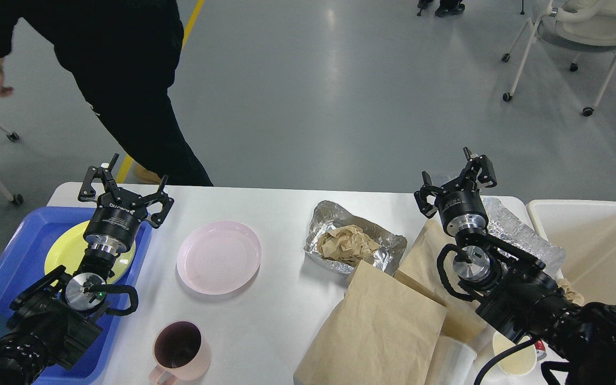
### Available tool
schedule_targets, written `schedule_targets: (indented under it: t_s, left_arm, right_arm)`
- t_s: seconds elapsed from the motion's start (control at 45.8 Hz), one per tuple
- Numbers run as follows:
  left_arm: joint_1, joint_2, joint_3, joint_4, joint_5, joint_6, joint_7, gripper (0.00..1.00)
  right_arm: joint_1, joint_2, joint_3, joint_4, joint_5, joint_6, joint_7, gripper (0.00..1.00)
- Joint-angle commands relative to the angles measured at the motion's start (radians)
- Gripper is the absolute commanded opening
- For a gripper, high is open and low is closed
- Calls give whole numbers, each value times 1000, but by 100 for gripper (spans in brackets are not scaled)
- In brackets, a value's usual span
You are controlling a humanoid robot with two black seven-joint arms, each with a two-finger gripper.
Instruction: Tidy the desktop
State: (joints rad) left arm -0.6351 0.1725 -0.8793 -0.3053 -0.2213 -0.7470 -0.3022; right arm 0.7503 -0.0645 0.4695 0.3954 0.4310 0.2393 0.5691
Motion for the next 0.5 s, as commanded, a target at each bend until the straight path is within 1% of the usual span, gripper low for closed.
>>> schedule_targets:
  t_s: [0.0,0.481]
  left_arm:
    - [0,-1,-1,0,-3,0,-2,99]
    - [0,-1,-1,0,-3,2,-2,99]
  right_arm:
    - [1,0,1,0,0,0,0,100]
    - [0,0,0,0,0,0,0,100]
